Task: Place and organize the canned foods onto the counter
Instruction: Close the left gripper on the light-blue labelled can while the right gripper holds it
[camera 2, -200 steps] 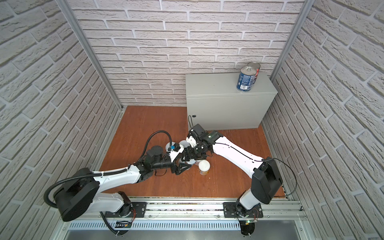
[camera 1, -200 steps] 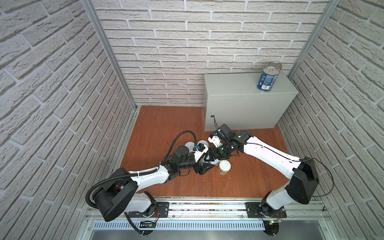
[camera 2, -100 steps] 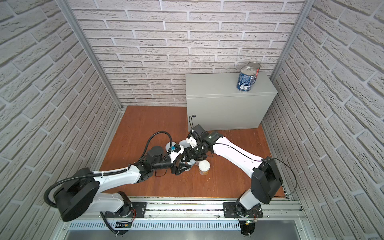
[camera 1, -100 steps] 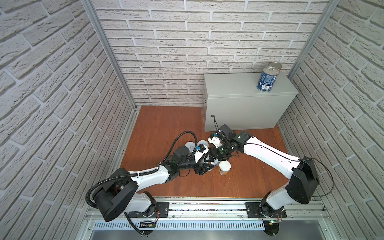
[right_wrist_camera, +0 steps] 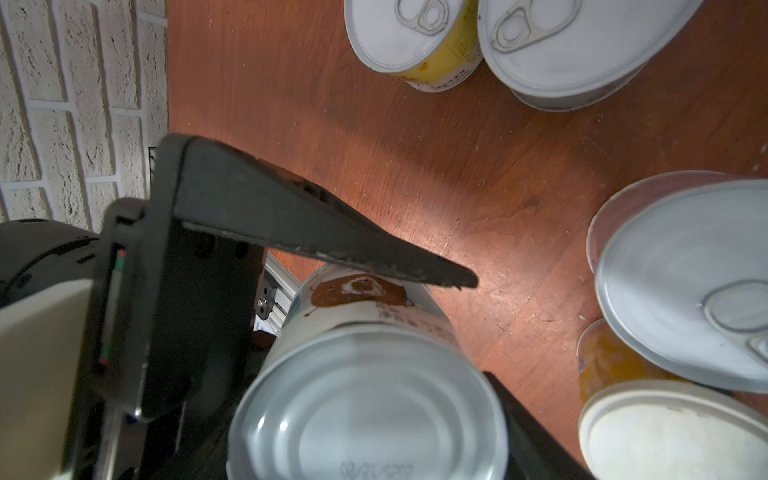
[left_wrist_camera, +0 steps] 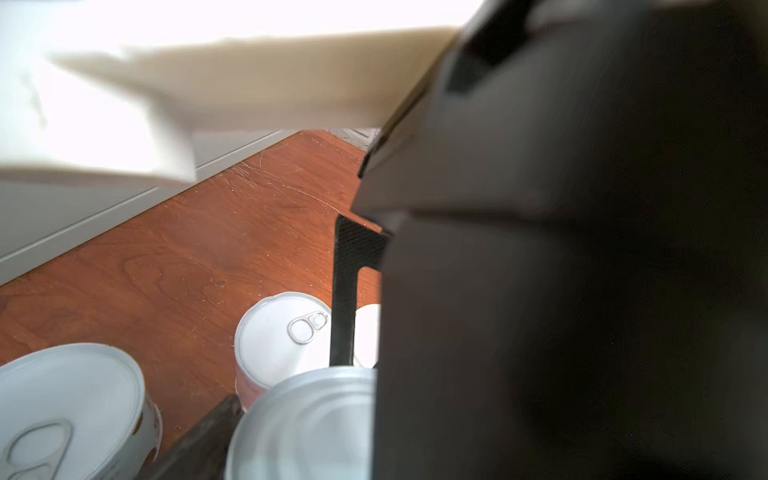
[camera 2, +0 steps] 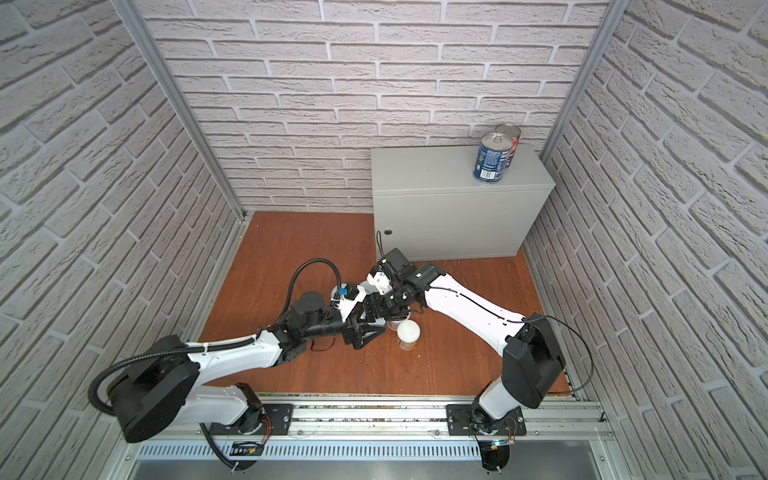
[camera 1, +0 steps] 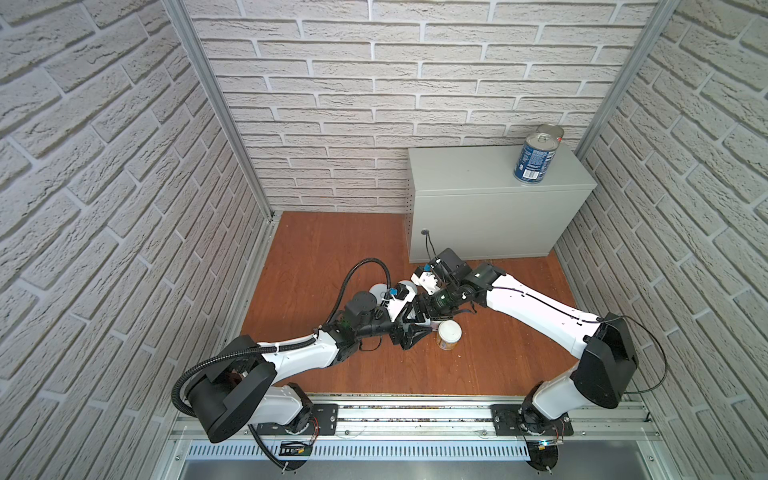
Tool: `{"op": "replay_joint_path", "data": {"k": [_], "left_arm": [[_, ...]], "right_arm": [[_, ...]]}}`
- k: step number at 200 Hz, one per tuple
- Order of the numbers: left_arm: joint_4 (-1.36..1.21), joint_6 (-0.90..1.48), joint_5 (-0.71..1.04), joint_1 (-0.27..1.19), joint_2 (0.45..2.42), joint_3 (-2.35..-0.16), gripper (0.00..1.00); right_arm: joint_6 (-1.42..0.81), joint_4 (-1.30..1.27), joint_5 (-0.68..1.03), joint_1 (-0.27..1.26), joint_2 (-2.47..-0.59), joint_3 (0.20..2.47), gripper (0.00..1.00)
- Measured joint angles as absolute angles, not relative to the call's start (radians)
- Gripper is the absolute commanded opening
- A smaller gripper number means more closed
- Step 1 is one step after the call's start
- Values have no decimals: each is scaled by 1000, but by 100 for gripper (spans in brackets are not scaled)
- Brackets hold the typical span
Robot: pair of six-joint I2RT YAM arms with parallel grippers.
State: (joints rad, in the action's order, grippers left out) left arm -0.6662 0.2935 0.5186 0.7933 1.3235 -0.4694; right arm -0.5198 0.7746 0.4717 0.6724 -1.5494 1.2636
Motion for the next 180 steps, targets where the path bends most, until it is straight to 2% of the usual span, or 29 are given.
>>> {"op": "replay_joint_path", "data": {"k": [180], "left_arm": [[-757,338,505,786,1321,-440,98]], "right_arm": [[-519,766,523,647,-1549,1256,40]]}}
